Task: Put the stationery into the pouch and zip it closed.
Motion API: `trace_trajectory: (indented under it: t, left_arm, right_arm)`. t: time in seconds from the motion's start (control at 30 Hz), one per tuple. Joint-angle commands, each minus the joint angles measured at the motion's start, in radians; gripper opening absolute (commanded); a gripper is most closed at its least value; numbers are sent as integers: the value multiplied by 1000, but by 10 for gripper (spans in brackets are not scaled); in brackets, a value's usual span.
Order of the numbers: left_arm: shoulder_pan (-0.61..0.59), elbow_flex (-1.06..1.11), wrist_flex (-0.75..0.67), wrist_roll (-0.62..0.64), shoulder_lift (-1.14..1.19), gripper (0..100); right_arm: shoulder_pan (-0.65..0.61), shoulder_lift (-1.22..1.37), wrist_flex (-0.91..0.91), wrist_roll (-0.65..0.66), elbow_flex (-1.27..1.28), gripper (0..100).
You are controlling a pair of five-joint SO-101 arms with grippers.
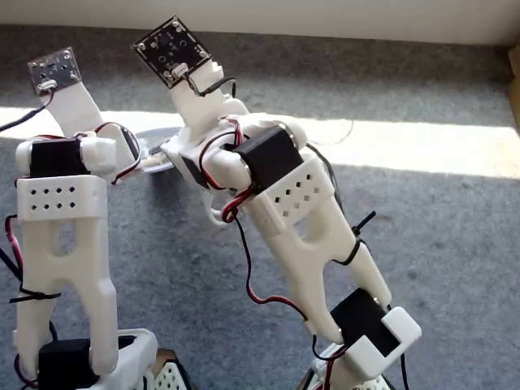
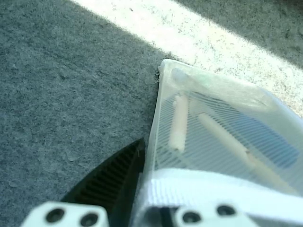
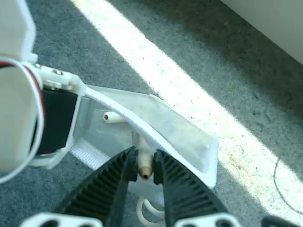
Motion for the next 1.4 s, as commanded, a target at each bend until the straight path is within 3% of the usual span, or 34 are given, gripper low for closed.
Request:
trace_trajectory:
  t: [0.0, 0.3, 0.6, 0.9, 1.37]
  left_arm:
    - [-10, 8, -12, -11, 18, 35]
    - [51, 7, -8, -63, 10, 35]
    - [94, 8, -8, -78, 16, 35]
    - [94, 19, -12, -78, 16, 35]
    - [91, 19, -11, -78, 16, 35]
  right_arm:
    - [21, -21, 10, 31, -99, 16]
    - [81, -21, 125, 103, -226, 16]
    - [28, -13, 200, 184, -268, 18]
    - [30, -13, 266, 181, -266, 242]
    - [30, -21, 320, 180, -277, 249]
